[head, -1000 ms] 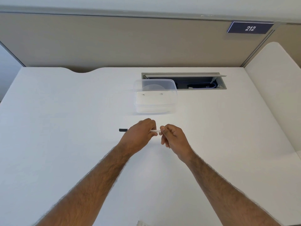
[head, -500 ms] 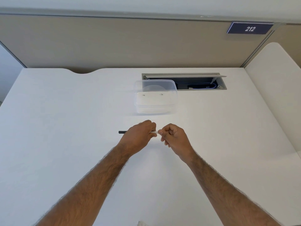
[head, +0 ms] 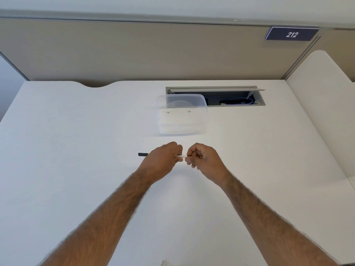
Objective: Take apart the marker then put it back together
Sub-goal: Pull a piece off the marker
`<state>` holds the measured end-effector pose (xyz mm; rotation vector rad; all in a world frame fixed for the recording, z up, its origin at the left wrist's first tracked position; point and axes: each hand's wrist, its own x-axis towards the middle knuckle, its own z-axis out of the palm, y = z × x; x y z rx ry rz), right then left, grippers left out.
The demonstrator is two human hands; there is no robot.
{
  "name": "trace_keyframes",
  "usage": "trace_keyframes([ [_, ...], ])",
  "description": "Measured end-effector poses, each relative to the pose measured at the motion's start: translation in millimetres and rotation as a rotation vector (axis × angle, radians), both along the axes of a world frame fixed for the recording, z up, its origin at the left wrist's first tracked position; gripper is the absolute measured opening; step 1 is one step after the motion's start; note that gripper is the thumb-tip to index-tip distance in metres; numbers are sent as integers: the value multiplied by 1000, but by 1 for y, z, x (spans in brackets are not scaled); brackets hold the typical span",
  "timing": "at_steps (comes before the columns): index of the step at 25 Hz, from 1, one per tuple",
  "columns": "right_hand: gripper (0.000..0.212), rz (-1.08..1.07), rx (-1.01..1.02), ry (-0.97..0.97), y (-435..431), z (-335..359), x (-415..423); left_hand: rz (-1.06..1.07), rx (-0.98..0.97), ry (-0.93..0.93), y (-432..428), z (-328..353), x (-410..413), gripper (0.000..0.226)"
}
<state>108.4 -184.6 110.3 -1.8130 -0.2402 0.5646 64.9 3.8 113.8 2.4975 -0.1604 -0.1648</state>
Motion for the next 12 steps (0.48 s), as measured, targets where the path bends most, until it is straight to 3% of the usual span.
trace_keyframes([
  [12,16,-33,24,-4,0,-9,4,50,-73,-8,6,-4,0,15],
])
